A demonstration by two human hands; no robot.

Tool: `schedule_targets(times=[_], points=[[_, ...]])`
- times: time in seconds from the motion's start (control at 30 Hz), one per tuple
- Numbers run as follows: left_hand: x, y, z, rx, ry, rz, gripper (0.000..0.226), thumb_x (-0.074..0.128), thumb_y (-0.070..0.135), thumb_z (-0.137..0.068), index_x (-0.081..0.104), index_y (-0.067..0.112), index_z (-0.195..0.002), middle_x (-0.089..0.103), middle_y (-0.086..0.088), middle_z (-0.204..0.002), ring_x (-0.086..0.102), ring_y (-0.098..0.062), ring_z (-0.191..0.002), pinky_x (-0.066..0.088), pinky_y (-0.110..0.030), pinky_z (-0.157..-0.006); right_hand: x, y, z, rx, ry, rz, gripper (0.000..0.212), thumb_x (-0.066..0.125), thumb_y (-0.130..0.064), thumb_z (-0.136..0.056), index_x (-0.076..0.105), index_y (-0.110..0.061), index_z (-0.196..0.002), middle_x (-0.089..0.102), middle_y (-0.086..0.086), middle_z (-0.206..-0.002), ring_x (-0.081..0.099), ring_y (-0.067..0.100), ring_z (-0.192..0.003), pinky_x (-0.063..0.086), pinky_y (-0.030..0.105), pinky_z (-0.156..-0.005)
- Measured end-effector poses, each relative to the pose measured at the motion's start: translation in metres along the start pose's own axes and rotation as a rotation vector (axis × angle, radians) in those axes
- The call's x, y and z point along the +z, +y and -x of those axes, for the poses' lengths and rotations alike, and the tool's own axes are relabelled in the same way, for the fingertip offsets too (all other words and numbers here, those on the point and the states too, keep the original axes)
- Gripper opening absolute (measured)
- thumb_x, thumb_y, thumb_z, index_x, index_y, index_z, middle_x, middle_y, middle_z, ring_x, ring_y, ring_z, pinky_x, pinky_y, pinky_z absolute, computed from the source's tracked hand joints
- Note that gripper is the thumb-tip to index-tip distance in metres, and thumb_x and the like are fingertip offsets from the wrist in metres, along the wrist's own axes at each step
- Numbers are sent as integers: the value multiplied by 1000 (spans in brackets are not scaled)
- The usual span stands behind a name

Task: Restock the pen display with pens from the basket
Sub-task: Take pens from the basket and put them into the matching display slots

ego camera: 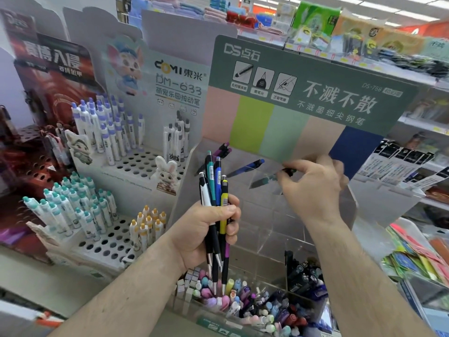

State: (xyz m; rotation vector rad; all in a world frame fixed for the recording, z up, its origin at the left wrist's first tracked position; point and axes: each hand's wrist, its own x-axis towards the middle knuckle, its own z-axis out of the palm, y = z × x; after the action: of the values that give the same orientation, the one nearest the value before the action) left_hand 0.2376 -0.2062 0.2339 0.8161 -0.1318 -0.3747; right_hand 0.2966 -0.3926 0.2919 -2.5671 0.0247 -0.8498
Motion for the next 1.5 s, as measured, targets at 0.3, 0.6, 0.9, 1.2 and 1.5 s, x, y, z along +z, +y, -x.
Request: schedule_targets(times=[0.3,0.6,0.9,1.2,1.5], points=[[12,1,4,-6,-26,-299,15,60,8,-73,58,3,-87,60,-5,-63,52,-16,-52,44,-26,-51,-10,-54,34,27,-521,-316,47,74,-58,-78,64,-13,-69,64,-2,-59,58,7,-53,49,28,-56],[6,-2,6,-53,-4,-97,14,61,19,-81,60,7,-88,61,-10,-75,54,-19,-56,47,-29,-52,-17,-46,35,-24,-313,-627,28,71,-32,-90,68,-14,-68,53,-10,-50,44,3,-46,37,19,-49],[12,-5,-2,-50,82,84,17,64,5,-76,56,13,-89,66,-12,-78,49,-13,-46,40,-22,-45,-31,-14,31,366,-53,-995,19,68,-16,-93,70,-11,-75,60,-1,-54,48,9,-46,42,19,-45],[31,-21,-30,27,-111,494,48,98,22,-46,67,14,-81,67,-1,-87,49,-8,-46,44,-21,-44,-41,16,45,628,18,-1168,14,61,-3,-95,70,-10,-86,71,5,-73,64,13,-56,55,22,-56],[52,-30,-42,4,-154,343,48,97,17,-47,64,17,-81,64,-1,-82,48,-8,-47,44,-21,-44,-84,60,20,434,822,-881,11,62,-11,-91,68,-19,-87,65,-9,-71,62,6,-61,53,22,-62]])
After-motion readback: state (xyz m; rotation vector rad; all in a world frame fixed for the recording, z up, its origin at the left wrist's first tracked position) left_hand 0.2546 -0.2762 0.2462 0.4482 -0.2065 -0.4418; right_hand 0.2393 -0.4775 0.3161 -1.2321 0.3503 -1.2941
